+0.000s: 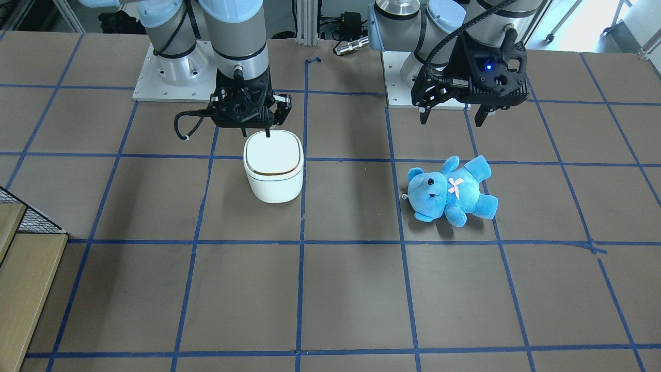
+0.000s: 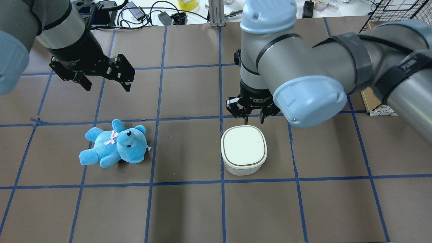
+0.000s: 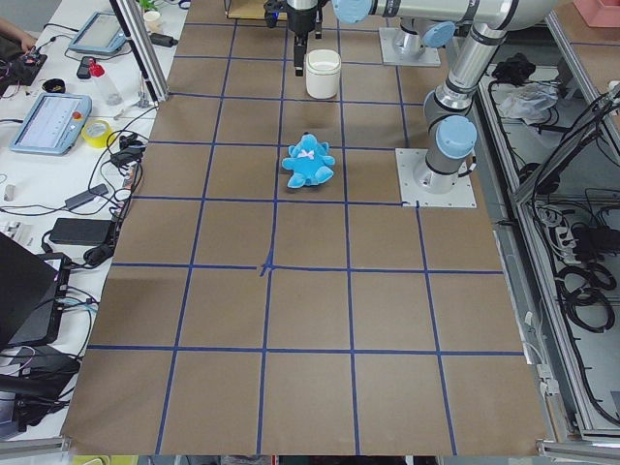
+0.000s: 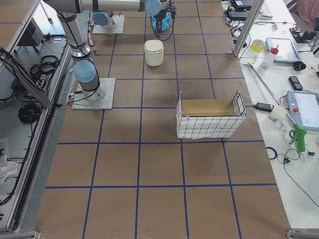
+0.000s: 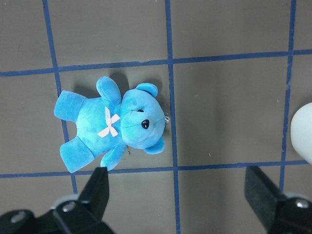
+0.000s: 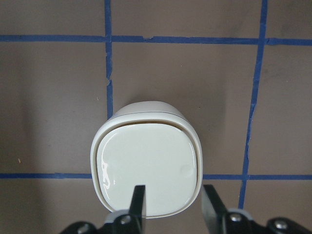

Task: Open trash can with right arm

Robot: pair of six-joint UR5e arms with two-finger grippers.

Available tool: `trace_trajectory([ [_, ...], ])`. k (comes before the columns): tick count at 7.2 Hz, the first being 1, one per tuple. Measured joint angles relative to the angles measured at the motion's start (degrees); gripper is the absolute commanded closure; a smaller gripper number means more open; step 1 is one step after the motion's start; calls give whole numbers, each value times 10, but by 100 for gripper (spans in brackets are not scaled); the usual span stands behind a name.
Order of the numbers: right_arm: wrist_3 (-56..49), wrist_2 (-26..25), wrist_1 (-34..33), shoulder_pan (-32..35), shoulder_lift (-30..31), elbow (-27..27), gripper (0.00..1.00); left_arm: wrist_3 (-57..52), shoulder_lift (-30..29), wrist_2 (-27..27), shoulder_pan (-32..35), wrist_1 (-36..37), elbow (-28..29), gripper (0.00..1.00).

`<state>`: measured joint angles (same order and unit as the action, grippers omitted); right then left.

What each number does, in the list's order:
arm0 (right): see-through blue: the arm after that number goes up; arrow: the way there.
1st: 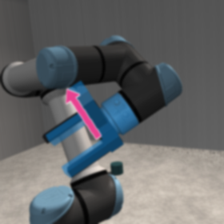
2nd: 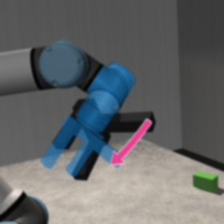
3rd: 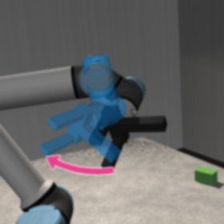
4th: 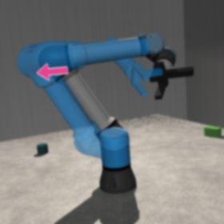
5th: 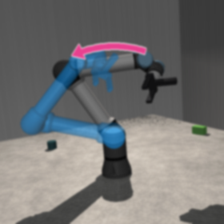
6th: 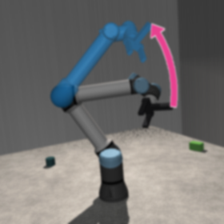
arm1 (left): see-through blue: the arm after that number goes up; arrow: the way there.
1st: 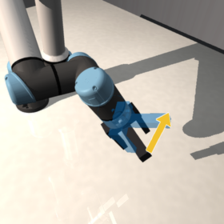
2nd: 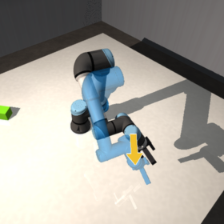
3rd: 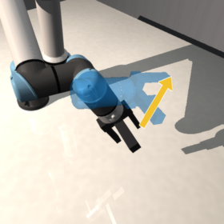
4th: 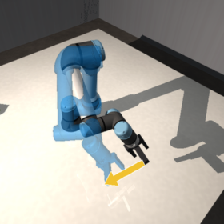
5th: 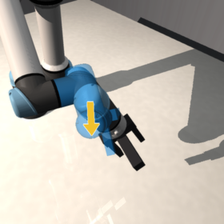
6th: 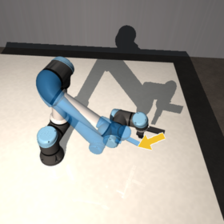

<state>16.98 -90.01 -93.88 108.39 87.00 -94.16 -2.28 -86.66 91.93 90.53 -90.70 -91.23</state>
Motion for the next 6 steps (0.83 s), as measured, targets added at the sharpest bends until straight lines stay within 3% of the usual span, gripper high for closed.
trace_trajectory([
  [2,-8,-7,43,-10,-2,52,0,0,0,0,0,0,0,0],
  [6,-58,-22,54,-76,0,109,0,0,0,0,0,0,0,0],
])
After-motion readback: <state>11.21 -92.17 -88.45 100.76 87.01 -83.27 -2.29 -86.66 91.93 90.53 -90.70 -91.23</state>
